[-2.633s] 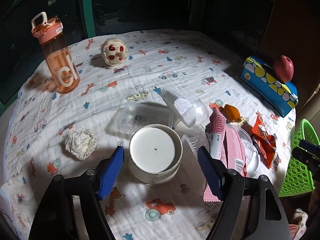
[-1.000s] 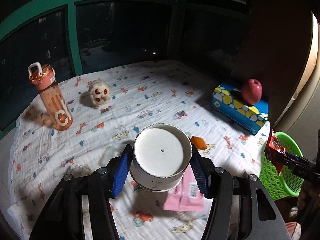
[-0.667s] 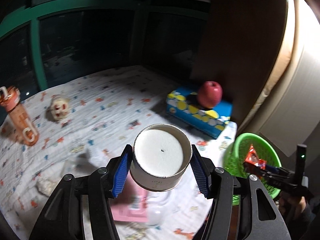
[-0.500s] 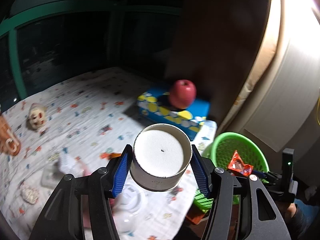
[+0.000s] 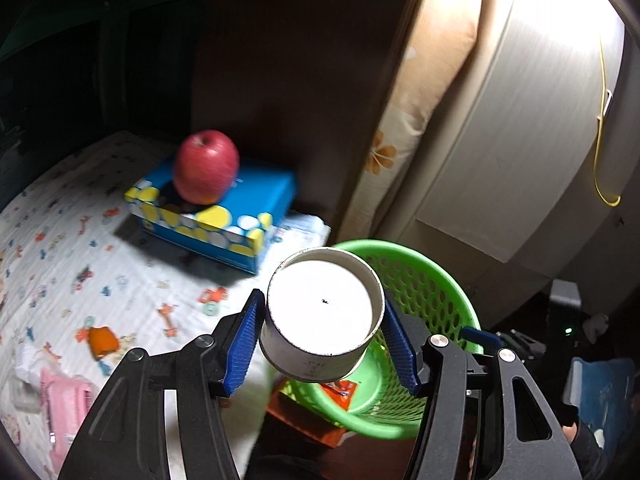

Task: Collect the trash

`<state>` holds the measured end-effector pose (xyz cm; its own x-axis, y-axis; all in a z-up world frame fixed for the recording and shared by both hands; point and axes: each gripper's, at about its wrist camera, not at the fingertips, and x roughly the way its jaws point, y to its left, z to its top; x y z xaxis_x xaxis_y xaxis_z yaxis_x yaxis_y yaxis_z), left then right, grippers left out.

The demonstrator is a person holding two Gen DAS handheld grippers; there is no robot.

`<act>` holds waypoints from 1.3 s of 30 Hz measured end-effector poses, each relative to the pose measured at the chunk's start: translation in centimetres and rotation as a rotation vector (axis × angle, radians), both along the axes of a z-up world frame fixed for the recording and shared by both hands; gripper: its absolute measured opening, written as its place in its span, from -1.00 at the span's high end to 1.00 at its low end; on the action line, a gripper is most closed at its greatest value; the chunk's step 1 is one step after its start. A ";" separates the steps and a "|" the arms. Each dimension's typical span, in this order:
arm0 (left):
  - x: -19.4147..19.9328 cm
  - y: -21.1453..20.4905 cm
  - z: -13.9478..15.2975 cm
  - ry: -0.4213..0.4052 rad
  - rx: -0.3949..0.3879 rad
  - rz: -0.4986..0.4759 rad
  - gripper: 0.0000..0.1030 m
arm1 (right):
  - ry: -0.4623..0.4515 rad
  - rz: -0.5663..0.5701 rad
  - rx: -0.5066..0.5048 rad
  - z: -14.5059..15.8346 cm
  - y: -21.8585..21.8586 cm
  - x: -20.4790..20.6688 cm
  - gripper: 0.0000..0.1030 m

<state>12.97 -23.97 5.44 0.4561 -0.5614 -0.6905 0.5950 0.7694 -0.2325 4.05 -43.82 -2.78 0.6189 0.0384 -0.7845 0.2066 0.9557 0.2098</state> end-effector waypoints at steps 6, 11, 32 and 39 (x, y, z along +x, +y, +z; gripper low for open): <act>-0.4 -4.6 -2.8 0.051 0.054 -0.074 -0.10 | -0.043 -0.045 -0.008 0.7 -1.5 -1.6 -0.65; -0.6 -6.7 -4.9 0.090 0.101 -0.106 -0.13 | -0.049 -0.068 0.010 0.6 -2.6 -2.5 -0.65; -0.7 4.3 -4.3 0.071 0.088 0.117 -0.35 | -0.085 0.039 0.026 2.3 2.6 -1.4 -0.66; 0.4 11.6 -4.5 0.035 0.144 0.295 -0.48 | -0.093 0.112 0.020 3.1 6.0 0.1 -0.66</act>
